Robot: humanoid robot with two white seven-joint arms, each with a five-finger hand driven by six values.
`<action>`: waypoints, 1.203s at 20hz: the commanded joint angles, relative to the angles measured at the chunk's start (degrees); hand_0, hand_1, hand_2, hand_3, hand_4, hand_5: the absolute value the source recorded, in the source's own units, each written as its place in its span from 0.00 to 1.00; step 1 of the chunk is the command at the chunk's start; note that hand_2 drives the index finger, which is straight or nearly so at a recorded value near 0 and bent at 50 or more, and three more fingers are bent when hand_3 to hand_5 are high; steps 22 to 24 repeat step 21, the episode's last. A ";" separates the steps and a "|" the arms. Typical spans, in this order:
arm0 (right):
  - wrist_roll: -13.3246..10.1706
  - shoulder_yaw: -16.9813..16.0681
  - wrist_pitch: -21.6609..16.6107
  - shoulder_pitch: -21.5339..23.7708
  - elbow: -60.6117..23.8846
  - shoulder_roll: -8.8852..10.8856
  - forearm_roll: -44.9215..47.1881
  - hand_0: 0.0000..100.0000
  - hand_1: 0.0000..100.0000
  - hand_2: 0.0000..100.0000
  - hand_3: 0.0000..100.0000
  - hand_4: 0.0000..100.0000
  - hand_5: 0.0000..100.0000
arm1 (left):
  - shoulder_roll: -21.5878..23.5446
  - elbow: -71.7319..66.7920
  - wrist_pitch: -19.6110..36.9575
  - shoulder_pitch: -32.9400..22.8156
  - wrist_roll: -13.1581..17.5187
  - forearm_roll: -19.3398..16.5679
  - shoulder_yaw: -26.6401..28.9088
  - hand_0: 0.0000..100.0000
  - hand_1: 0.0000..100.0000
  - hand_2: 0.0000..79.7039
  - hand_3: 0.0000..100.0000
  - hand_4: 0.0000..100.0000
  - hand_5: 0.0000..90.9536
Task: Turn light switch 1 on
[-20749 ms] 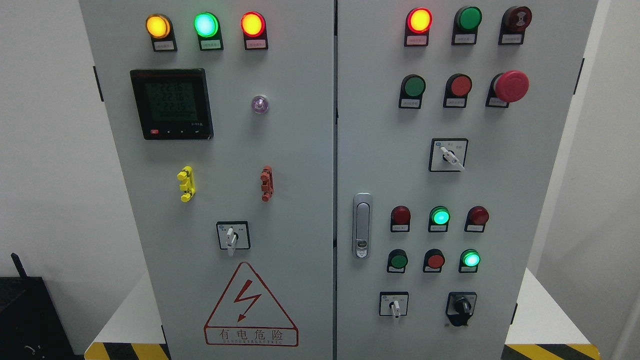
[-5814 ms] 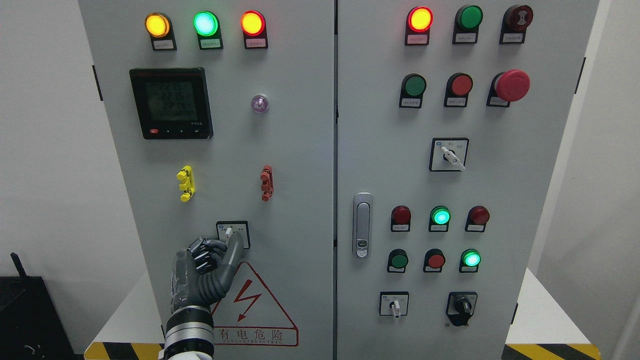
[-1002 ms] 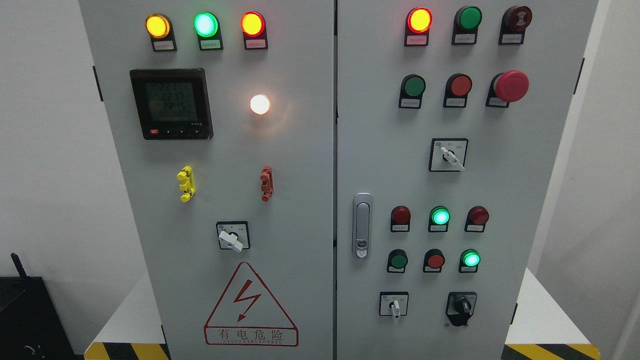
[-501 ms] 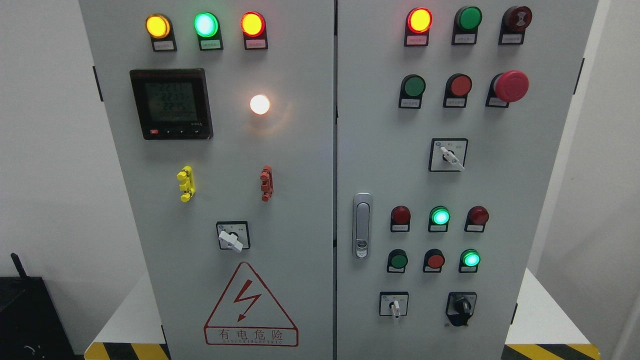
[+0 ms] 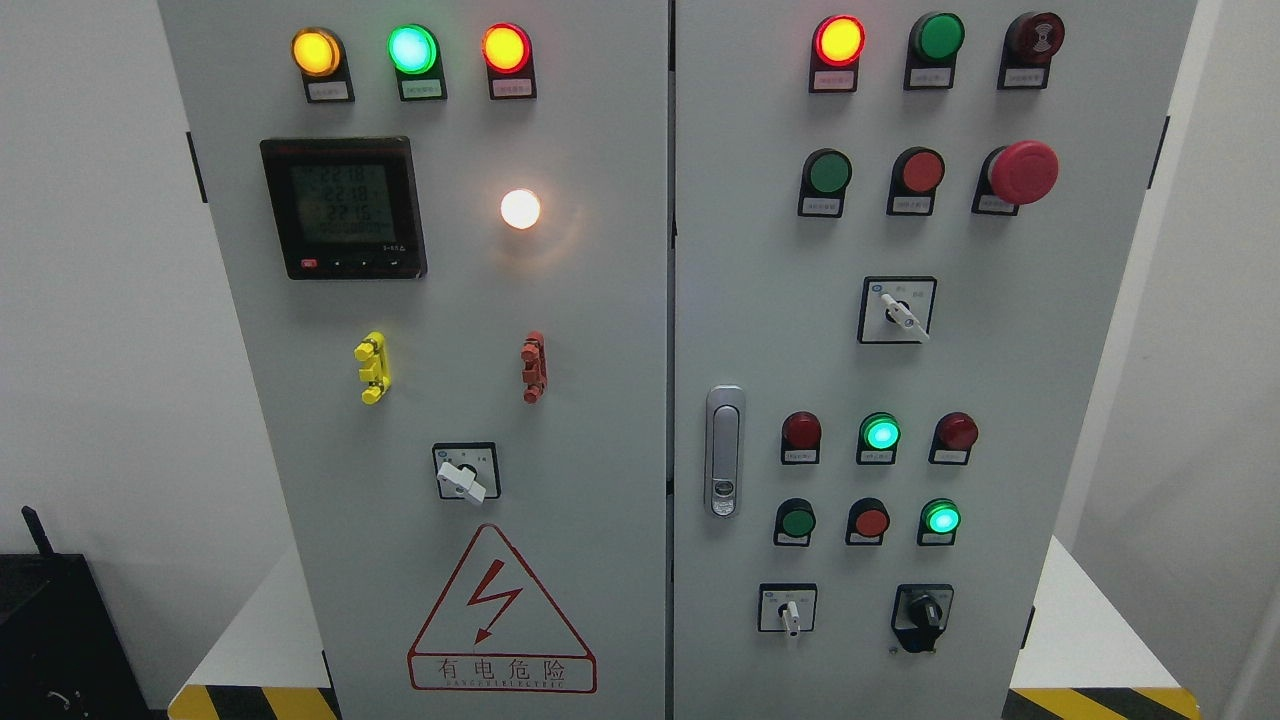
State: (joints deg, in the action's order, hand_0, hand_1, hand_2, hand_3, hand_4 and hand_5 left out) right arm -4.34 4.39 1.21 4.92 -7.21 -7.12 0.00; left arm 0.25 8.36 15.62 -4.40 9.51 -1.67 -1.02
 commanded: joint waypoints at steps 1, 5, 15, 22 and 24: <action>0.03 0.00 0.02 0.00 0.00 0.00 1.41 0.00 0.00 0.00 0.00 0.00 0.00 | 0.19 -15.74 -5.50 3.08 -0.63 -0.79 -4.43 0.24 0.00 0.00 0.00 0.00 0.00; 0.03 0.00 0.02 0.00 0.00 0.00 1.41 0.00 0.00 0.00 0.00 0.00 0.00 | -1.21 -15.74 -6.65 3.61 -1.68 -0.44 -4.25 0.23 0.00 0.00 0.00 0.00 0.00; 0.03 0.00 0.02 0.00 0.00 0.00 1.41 0.00 0.00 0.00 0.00 0.00 0.00 | -1.83 -15.57 -6.30 4.49 -1.77 -0.18 -4.08 0.24 0.00 0.00 0.00 0.00 0.00; 0.03 0.00 0.02 0.00 0.00 0.00 1.41 0.00 0.00 0.00 0.00 0.00 0.00 | -1.92 -15.57 -6.30 4.57 -1.77 -0.35 -4.17 0.24 0.00 0.00 0.00 0.00 0.00; 0.03 0.00 0.02 0.00 0.00 0.00 1.41 0.00 0.00 0.00 0.00 0.00 0.00 | -1.92 -15.57 -6.30 4.57 -1.77 -0.35 -4.17 0.24 0.00 0.00 0.00 0.00 0.00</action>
